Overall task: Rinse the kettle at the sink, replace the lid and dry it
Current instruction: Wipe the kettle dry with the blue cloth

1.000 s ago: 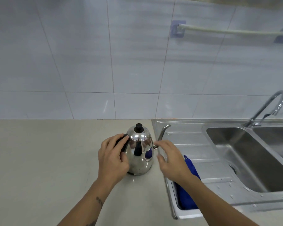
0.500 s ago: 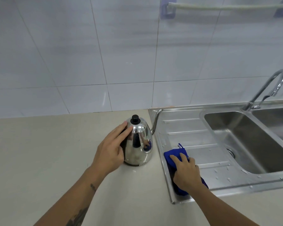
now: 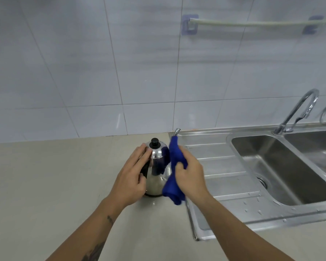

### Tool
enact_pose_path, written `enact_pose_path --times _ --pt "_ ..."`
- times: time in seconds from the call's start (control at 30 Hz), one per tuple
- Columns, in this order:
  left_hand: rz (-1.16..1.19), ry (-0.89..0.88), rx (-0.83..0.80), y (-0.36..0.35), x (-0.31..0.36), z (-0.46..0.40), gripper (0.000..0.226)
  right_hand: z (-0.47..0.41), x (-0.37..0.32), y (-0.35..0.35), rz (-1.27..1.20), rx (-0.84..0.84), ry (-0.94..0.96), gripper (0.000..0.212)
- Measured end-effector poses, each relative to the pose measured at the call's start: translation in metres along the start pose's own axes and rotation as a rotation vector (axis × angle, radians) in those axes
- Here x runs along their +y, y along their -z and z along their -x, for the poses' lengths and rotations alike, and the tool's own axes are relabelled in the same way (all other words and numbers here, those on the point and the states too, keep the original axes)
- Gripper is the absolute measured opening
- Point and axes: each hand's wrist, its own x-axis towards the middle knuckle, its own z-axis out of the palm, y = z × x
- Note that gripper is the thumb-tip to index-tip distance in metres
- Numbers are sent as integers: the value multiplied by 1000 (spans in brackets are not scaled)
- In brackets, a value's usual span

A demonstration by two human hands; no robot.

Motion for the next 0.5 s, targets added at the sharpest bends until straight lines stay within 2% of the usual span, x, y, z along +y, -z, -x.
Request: enact_pose_path --times 0.17,0.3,0.37,0.43,0.5 --pt "98 83 -51 1 -1 -2 89 16 -2 -53 146 -133 81 67" --pt "112 103 -104 11 2 -3 88 14 22 -61 148 -85 167 70" --pt "104 114 -108 12 3 -2 88 5 33 -63 10 -59 39 71" --pt "98 123 -107 12 5 -1 90 -1 42 -61 -160 -19 -209 68" --pt "92 113 -99 10 6 1 91 -1 50 -56 -303 -40 -496 56"
